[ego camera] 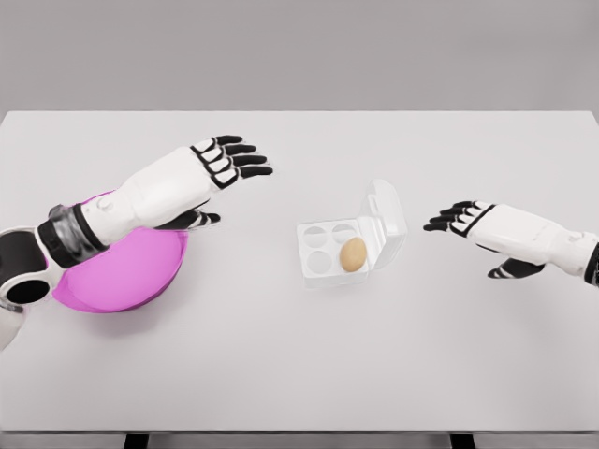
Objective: Pack egg into the box and close the box lid
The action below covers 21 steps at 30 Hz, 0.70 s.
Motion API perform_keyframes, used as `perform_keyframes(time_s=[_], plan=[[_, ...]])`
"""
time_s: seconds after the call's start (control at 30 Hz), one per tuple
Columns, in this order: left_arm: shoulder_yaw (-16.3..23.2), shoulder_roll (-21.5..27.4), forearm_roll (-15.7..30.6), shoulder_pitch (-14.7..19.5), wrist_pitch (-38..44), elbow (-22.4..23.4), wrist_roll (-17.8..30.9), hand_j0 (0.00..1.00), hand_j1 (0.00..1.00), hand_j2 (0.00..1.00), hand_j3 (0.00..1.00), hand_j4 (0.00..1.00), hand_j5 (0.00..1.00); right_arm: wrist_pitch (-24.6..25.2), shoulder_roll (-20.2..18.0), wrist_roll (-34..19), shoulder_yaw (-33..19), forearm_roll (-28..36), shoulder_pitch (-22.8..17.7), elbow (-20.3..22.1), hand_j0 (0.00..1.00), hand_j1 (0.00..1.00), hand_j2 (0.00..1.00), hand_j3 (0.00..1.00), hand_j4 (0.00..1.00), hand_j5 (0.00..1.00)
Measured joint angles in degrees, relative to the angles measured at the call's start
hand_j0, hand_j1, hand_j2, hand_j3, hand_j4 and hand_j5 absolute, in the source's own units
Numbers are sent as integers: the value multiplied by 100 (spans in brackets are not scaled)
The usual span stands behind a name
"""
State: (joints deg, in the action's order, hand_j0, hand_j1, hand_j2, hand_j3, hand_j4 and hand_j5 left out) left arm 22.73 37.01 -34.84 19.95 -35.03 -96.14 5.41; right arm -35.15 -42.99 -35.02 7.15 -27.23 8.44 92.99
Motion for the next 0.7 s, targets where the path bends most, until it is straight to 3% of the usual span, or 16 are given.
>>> perform_keyframes(time_s=[0.17,0.27,0.43,0.7], plan=[[-281,914,944,-18,0,48,-27,99,99,99,99,99,99,-1,80,0,206,-7,70,70,100,100,100,100,100,100],[-406,1258,1259,-18,0,296,-35,99,99,99,99,99,99,-1,134,0,309,-10,70,164,100,100,100,100,100,100],[-588,1431,1391,-26,0,565,-30,100,100,100,100,100,100,-1,196,0,364,-11,88,255,100,100,100,100,100,100],[-632,1470,1352,-220,0,636,-6,100,100,100,100,100,100,-2,290,0,315,-4,53,473,100,100,100,100,100,100]])
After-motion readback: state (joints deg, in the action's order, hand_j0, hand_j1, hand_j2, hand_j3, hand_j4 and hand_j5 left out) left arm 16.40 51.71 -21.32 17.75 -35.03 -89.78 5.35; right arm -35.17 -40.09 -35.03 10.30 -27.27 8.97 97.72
